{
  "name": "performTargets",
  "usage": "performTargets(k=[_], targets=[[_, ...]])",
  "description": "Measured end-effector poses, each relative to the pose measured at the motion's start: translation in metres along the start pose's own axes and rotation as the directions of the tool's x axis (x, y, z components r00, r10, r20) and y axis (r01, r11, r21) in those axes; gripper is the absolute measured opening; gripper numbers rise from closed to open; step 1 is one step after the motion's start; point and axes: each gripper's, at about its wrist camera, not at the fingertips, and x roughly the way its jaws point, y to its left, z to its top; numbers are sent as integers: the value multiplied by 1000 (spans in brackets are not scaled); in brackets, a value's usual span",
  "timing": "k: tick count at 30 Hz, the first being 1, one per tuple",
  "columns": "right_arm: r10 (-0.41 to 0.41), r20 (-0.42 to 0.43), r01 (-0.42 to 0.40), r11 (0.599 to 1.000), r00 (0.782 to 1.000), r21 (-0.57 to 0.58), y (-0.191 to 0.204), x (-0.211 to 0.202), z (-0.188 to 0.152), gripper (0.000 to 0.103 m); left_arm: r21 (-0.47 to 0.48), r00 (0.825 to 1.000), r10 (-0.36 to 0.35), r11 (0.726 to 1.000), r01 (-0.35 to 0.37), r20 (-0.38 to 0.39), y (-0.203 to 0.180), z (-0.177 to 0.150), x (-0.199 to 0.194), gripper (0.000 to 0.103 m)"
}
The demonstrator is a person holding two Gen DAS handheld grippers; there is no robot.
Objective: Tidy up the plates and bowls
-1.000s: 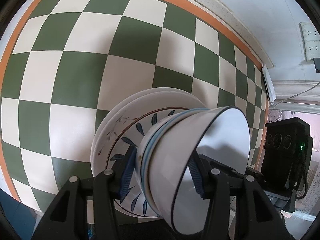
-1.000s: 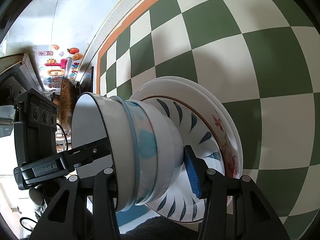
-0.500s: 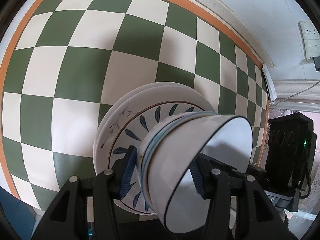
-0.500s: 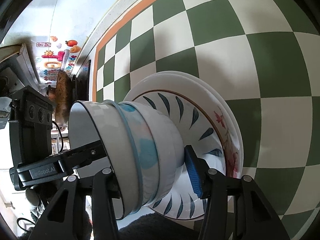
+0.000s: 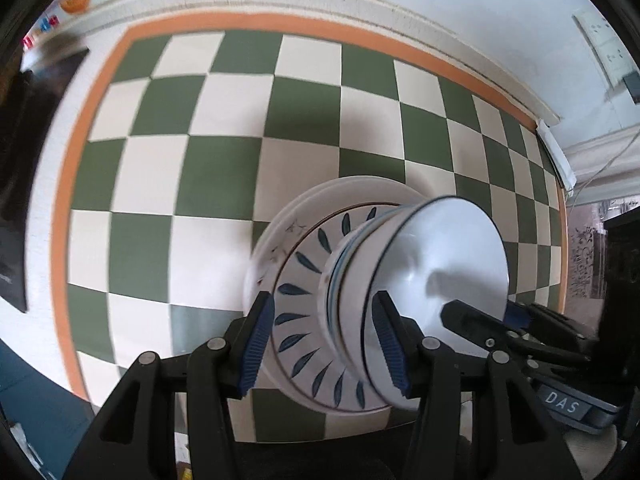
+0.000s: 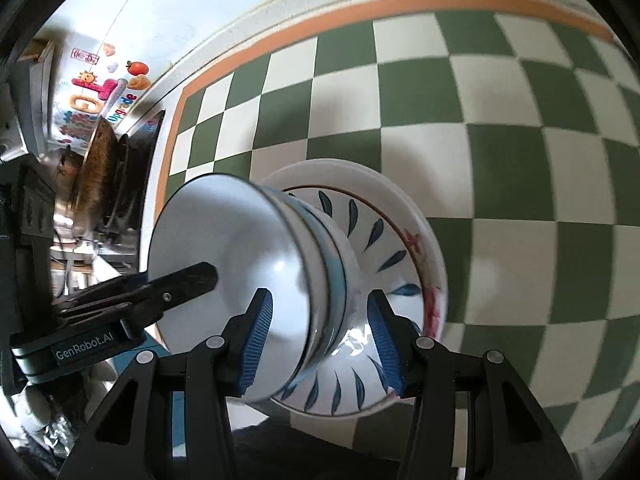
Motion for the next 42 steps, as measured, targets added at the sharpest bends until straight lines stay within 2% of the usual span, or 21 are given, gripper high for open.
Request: performTargets(k=[4,6,8,9,12,14,16,19,21,28,31,40,42], targets=[[-97,53,98,995,994,-29,16,-23,-19,53,39,998,49,998,-51,46,-1,-11,-18,50],[-121,71,123,992,990,-24,20,-33,-28,56,49,996,61,997,-65,72,-2,-16,-26,64],[-124,93,124,992,988,-3,23,-44,-38,70,68,991,88,993,-95,102,-4,-21,-34,90],[-129,108,129,992,986,3,25,-49,-42,82,76,987,102,991,-112,127,-6,-24,-40,92],[-203,188,204,979,961,14,32,-69,-57,88,103,974,125,984,-146,191,-10,-33,-56,97],[-223,229,223,974,948,23,38,-81,-65,91,112,965,118,983,-147,233,-12,-40,-68,101],[-238,277,238,971,931,34,44,-96,-74,93,109,958,105,984,-138,268,-13,-47,-80,102],[-265,354,271,962,897,34,54,-118,-89,95,93,935,121,983,-161,333,-17,-58,-99,102],[-272,385,282,959,882,33,58,-130,-97,96,78,918,123,983,-164,377,-20,-70,-114,102],[-268,507,312,950,819,-2,75,-184,-148,98,47,880,113,987,-152,461,-33,-120,-155,103],[-254,543,317,948,800,-23,83,-206,-177,98,30,859,128,986,-164,497,-43,-153,-173,103],[-217,602,317,946,769,-64,102,-264,-275,99,14,823,137,985,-174,552,-61,-241,-220,103],[-211,614,312,948,761,-60,104,-274,-293,99,3,806,131,987,-163,577,-61,-261,-231,103]])
